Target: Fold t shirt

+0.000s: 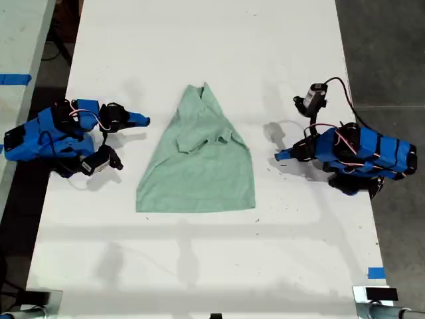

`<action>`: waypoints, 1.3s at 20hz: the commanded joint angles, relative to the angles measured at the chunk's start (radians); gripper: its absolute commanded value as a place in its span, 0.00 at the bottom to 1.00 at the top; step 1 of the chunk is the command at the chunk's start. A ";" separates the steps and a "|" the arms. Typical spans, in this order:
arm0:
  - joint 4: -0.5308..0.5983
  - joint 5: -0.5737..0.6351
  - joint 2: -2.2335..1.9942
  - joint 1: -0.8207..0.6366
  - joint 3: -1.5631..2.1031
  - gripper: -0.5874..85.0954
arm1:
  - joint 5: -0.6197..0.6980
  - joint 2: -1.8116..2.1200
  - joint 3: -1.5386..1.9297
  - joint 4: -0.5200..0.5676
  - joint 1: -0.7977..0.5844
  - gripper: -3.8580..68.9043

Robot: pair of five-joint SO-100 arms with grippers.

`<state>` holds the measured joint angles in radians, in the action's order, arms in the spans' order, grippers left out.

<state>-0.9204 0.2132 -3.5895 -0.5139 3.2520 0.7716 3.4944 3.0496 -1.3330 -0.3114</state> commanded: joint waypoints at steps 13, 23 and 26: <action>-0.083 -0.083 -0.008 -0.051 0.037 0.00 | 0.017 0.009 0.057 -0.005 -0.011 0.18; -0.077 -0.078 -0.008 -0.051 0.037 0.00 | 0.017 0.009 0.057 -0.005 -0.011 0.18; -0.078 -0.078 -0.008 -0.052 0.037 0.00 | 0.017 0.009 0.057 -0.005 -0.011 0.18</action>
<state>-1.0048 0.1442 -3.5895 -0.5706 3.2520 0.7716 3.4944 3.0496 -1.3330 -0.3114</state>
